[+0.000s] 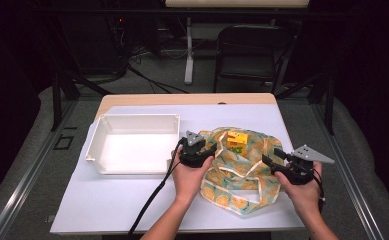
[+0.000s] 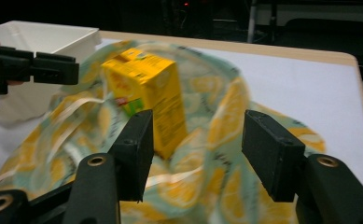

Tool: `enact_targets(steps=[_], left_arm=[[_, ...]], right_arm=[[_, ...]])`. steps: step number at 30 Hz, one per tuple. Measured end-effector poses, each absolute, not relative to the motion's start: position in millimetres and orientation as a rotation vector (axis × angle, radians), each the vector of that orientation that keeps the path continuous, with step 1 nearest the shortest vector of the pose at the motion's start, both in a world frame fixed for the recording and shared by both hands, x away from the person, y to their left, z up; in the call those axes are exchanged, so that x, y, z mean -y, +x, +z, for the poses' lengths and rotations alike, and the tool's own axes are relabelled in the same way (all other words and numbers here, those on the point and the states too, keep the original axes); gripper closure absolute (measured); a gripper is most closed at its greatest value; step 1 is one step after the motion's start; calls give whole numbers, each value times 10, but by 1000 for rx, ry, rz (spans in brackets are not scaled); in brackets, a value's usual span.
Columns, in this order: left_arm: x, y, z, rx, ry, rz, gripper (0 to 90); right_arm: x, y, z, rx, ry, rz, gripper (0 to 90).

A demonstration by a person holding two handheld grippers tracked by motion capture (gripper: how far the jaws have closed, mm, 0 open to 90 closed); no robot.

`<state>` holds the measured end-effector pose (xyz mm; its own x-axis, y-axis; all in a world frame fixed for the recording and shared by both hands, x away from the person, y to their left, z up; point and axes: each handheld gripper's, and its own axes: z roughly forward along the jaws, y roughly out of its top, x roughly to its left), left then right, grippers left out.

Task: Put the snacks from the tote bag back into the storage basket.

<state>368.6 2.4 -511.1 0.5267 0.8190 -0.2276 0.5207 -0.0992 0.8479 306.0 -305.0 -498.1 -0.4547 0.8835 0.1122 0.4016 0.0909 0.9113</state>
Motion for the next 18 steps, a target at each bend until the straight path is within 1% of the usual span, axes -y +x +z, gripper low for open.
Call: enact_targets(steps=[2, 5, 7, 9, 10, 11, 12, 13, 15, 16, 18], left_arm=[[-4, 3600, -5121, -1093, 1765, 338, 521], [68, 3530, -5148, -1062, 1789, 294, 429], [135, 3510, -5192, -1061, 1844, 284, 370], [173, 3528, -5268, -1082, 1891, 254, 358], [177, 3535, -5293, -1095, 1900, 249, 386], [179, 3545, -5324, -1116, 1910, 231, 449], [179, 3552, -5339, -1113, 1918, 210, 669], [181, 3554, -5344, -1107, 1921, 204, 669], [178, 3555, -5317, -1087, 1908, 196, 854], [168, 3558, -5289, -1077, 1913, 182, 889], [165, 3571, -5216, -1056, 1906, 185, 899]], right_arm=[[3024, 3045, -4994, -1922, 1252, 1349, 432], [2932, 3034, -5060, -1957, 1240, 1337, 427], [2902, 3043, -5086, -1982, 1233, 1341, 427], [2866, 3040, -5114, -1992, 1221, 1356, 427], [2855, 3033, -5119, -2002, 1208, 1361, 426], [2847, 3027, -5121, -2011, 1197, 1367, 425], [2816, 3011, -5121, -2027, 1168, 1383, 424], [2816, 3011, -5121, -2027, 1168, 1383, 424], [2784, 3003, -5123, -2047, 1139, 1402, 423], [2767, 2995, -5122, -2062, 1125, 1408, 421], [2729, 2980, -5125, -2086, 1093, 1424, 415]])
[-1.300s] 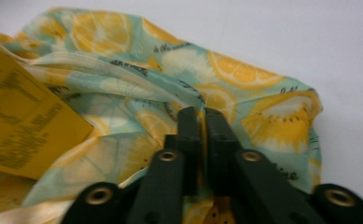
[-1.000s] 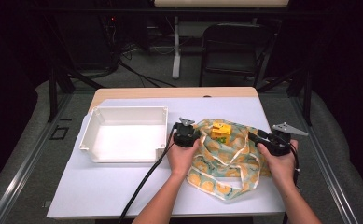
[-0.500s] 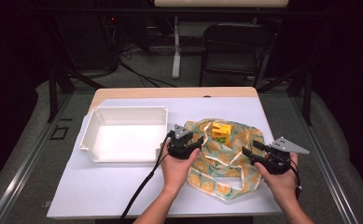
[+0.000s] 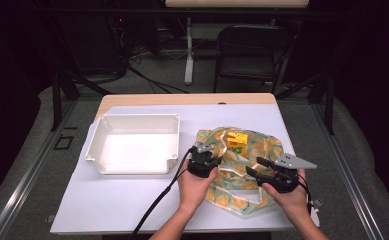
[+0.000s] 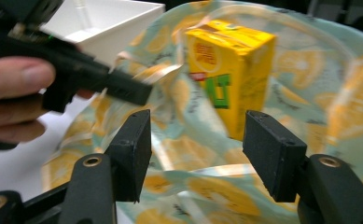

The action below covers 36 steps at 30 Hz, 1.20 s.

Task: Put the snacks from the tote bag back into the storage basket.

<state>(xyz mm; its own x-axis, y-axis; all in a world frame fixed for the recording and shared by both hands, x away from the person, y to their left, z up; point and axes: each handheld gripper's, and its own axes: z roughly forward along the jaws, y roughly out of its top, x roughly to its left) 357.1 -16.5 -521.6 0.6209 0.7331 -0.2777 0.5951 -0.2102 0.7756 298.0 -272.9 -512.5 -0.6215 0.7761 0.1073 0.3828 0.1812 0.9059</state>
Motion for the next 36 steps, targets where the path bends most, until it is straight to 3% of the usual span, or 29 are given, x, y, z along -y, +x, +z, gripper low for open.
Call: enact_targets(steps=[4, 14, 17, 18, 19, 20, 21, 23, 28, 36], left_arm=[[154, 3599, -5042, -1024, 1861, 191, 900], [174, 3700, -4748, -996, 1774, 139, 900], [189, 3710, -4713, -989, 1765, 137, 900], [191, 3718, -4695, -985, 1767, 154, 900], [191, 3718, -4695, -985, 1767, 154, 900], [188, 3728, -4689, -992, 1762, 166, 900], [178, 3738, -4686, -996, 1761, 172, 900], [123, 3790, -4695, -1013, 1758, 206, 900], [80, 3849, -4737, -1014, 1769, 215, 900], [170, 4044, -4763, -1013, 1762, 258, 899]], right_arm=[[2645, 2955, -5127, -2121, 1028, 1450, 377], [2470, 3111, -5207, -2223, 926, 1377, 172], [2434, 3148, -5243, -2233, 909, 1350, 178], [2406, 3167, -5284, -2241, 881, 1296, 356], [2406, 3167, -5284, -2241, 881, 1296, 356], [2402, 3166, -5299, -2246, 869, 1291, 457], [2413, 3148, -5312, -2249, 851, 1270, 683], [2449, 3129, -5291, -2234, 857, 1269, 806], [2648, 3182, -5145, -2150, 916, 1316, 900], [2766, 3485, -4952, -2033, 1032, 1364, 900]])
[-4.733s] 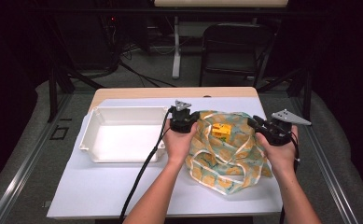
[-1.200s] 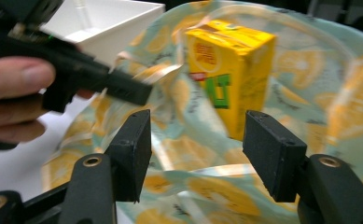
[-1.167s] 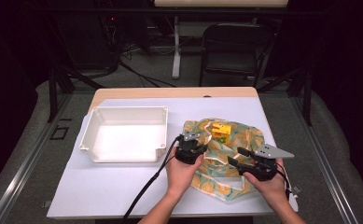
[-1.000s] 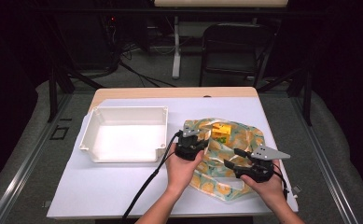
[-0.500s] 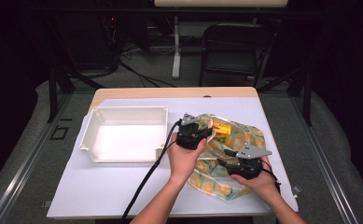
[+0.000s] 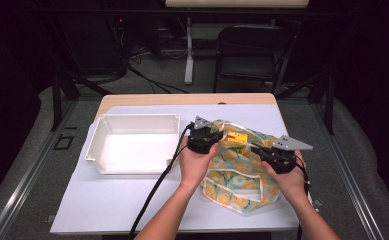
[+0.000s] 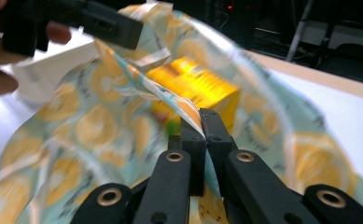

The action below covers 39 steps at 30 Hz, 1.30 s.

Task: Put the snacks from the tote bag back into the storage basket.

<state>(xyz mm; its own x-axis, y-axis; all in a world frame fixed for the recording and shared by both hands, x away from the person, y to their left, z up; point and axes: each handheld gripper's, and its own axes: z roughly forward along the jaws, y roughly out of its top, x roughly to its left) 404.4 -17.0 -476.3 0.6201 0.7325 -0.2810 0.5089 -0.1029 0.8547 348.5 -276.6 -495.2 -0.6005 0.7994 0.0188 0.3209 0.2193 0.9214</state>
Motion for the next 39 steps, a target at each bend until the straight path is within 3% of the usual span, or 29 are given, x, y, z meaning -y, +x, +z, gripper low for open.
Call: enact_targets(steps=[13, 21, 25, 26, 27, 30, 33, 36, 39], left_arm=[[263, 4501, -5015, -1149, 1722, 305, 897], [339, 4602, -5481, -1271, 1879, 319, 864], [298, 4560, -5594, -1276, 1901, 290, 777], [290, 4533, -5574, -1267, 1900, 293, 707], [285, 4509, -5551, -1258, 1896, 302, 707], [243, 4386, -5393, -1228, 1876, 336, 564], [204, 4255, -5256, -1206, 1863, 384, 453], [161, 4117, -5158, -1182, 1828, 424, 410], [149, 3969, -5085, -1128, 1809, 445, 435]], right_arm=[[2733, 4136, -4921, -2000, 1284, 1311, 888], [2851, 4386, -5368, -2082, 1573, 1119, 838], [2962, 4352, -5597, -2118, 1597, 1098, 779], [2989, 4328, -5584, -2108, 1612, 1129, 662], [2989, 4328, -5584, -2108, 1612, 1129, 662], [3011, 4237, -5491, -2084, 1536, 1208, 521], [3035, 4092, -5385, -2037, 1459, 1240, 439], [3078, 3927, -5311, -1971, 1398, 1271, 416], [3115, 3798, -5245, -1935, 1362, 1287, 449]])
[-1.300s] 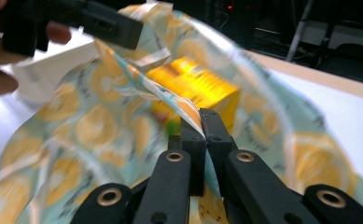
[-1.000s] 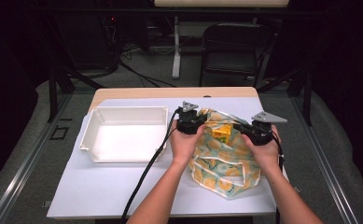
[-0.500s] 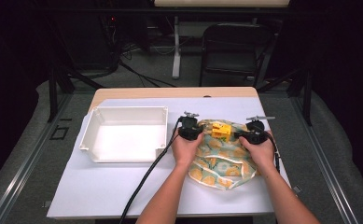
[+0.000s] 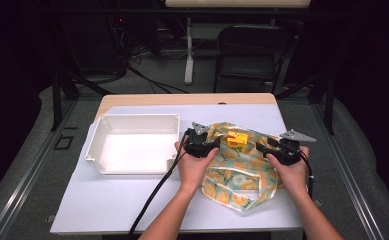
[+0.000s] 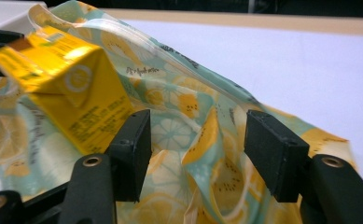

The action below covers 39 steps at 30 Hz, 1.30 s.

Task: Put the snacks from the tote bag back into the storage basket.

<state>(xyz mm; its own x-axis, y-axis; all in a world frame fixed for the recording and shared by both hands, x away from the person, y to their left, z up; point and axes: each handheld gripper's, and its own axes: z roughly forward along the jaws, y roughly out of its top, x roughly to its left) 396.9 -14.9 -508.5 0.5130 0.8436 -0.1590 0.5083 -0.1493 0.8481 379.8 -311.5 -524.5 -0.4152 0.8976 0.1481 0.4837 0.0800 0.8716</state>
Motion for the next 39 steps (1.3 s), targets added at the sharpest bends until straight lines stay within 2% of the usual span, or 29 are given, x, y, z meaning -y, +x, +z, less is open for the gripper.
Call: enact_targets(steps=[2, 3, 5, 8, 10, 15, 18, 20, 23, 27, 30, 32, 36, 39], left_arm=[[180, 3912, -5076, -1046, 1830, 427, 488], [201, 3899, -5084, -1025, 1836, 406, 508], [227, 3916, -5137, -1002, 1858, 343, 498], [213, 4000, -5278, -1028, 1919, 295, 444], [180, 4028, -5333, -1050, 1928, 317, 427], [78, 4055, -5228, -1119, 1823, 417, 467], [135, 4135, -5186, -1144, 1845, 473, 471], [190, 4209, -5178, -1149, 1853, 491, 565], [264, 4370, -5194, -1204, 1884, 463, 808], [331, 4595, -5357, -1318, 1948, 434, 843], [328, 4679, -5515, -1371, 1973, 387, 838], [326, 4667, -5553, -1353, 1990, 406, 819], [269, 4509, -5414, -1295, 1918, 452, 669], [198, 4318, -5263, -1210, 1859, 515, 683]], right_arm=[[3121, 3747, -5185, -1927, 1335, 1329, 603], [3116, 3735, -5165, -1917, 1324, 1343, 631], [3085, 3738, -5106, -1888, 1324, 1341, 611], [3023, 3842, -5069, -1865, 1329, 1314, 474], [2997, 3965, -5105, -1883, 1367, 1247, 481], [3129, 4174, -5267, -1869, 1522, 1181, 525], [3208, 4264, -5350, -1935, 1574, 1189, 756], [3209, 4305, -5357, -1969, 1588, 1199, 894], [3144, 4381, -5321, -1999, 1546, 1170, 900], [3154, 4461, -5408, -1990, 1607, 1088, 900], [3198, 4510, -5552, -2010, 1654, 1005, 900], [3232, 4501, -5600, -1998, 1659, 1040, 900], [3247, 4466, -5618, -2001, 1635, 1057, 900], [3257, 4453, -5625, -2010, 1635, 1074, 900]])
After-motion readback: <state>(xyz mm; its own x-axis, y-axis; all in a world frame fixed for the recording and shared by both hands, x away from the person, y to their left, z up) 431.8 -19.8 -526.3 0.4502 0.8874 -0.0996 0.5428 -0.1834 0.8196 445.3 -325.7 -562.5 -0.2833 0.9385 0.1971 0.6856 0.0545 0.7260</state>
